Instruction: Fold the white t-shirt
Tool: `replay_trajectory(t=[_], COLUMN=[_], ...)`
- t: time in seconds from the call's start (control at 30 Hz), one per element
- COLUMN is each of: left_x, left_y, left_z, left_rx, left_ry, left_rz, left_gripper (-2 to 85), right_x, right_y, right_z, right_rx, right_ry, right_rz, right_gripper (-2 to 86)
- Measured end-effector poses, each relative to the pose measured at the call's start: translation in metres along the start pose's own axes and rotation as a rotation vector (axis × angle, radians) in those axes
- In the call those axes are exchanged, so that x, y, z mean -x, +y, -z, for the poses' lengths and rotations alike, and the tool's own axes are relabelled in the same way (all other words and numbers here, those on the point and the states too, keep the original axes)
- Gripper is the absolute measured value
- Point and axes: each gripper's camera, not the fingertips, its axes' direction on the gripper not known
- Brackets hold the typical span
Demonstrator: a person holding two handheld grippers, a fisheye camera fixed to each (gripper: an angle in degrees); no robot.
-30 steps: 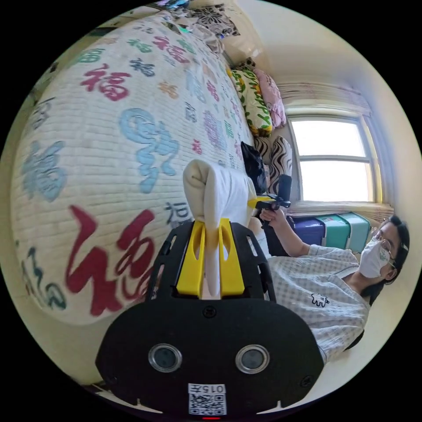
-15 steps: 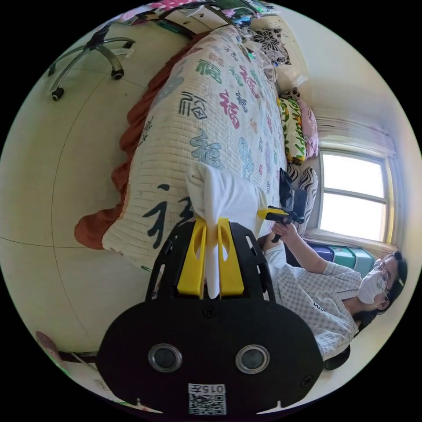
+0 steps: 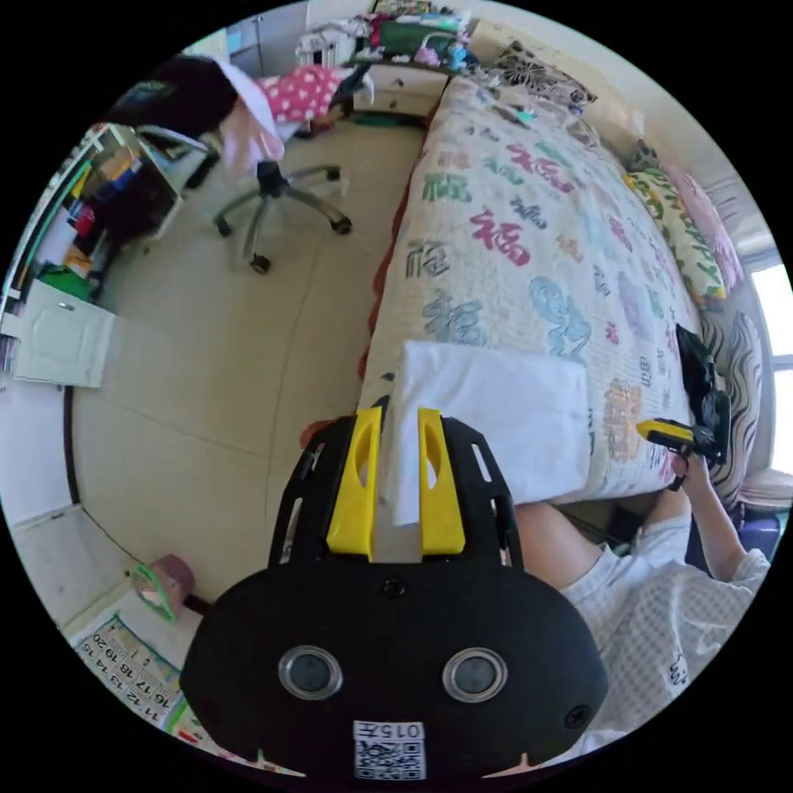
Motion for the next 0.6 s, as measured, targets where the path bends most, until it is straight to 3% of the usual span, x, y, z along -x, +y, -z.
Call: replay_trajectory(t=[0.13, 0.4, 0.6], left_x=[-0.161, -0.532, -0.775], left_y=[-0.015, -0.046, -0.070], left_z=[0.002, -0.056, -0.081], left_rx=[-0.092, -0.033, -0.015], left_ry=[0.152, 0.448, 0.530], left_rz=[-0.226, -0.688, -0.837], left_gripper=[7.7, 8.4, 9.0], right_x=[-0.048, -0.197, -0.268], right_y=[0.072, 0.241, 0.293], right_z=[0.070, 0.226, 0.262], right_rx=[-0.081, -0.233, -0.201], right_ry=[0.164, 0.493, 0.490], right_rz=[-0.095, -0.489, -0.541], right_gripper=[5.7, 7.8, 9.6])
